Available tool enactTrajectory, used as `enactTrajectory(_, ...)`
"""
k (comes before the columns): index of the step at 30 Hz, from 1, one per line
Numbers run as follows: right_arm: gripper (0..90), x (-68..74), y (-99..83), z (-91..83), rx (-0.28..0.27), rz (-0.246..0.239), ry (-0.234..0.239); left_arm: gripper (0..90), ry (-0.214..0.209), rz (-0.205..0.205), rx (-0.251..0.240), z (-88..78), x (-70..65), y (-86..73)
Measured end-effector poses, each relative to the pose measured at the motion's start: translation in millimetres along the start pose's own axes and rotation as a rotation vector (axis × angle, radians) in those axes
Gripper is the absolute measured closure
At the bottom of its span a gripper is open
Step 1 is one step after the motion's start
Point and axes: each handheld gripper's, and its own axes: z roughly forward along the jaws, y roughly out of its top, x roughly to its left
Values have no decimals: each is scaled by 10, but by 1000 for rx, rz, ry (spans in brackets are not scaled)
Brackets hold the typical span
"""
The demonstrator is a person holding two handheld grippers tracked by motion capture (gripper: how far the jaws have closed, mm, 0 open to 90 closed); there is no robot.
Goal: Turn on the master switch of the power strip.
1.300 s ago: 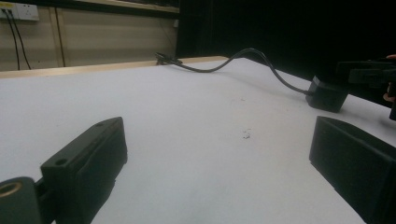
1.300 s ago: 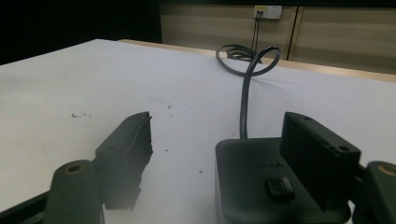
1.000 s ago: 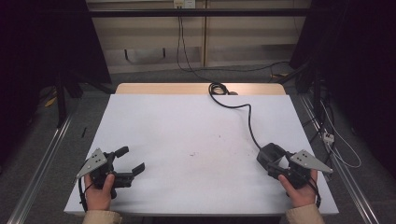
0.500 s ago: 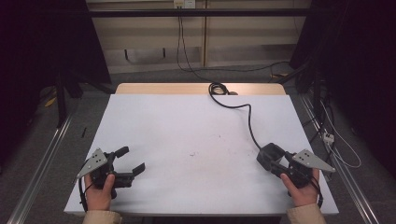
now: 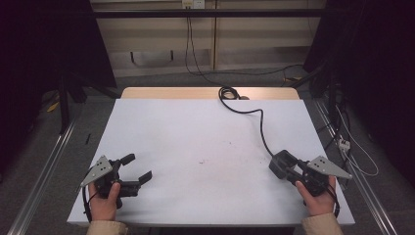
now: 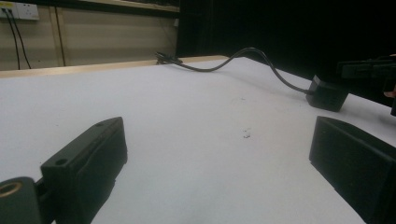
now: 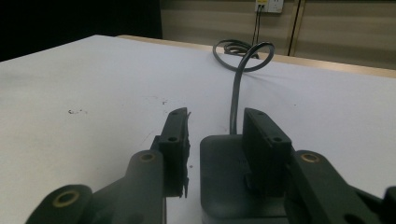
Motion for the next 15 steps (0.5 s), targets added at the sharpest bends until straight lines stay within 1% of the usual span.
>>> enactTrajectory(9, 688, -28, 3, -11, 8, 5, -1, 39, -1, -1, 0, 1, -1, -1)
enactTrajectory(15, 749, -57, 3, -24, 14, 11, -6, 39, 0, -2, 1, 1, -2, -1)
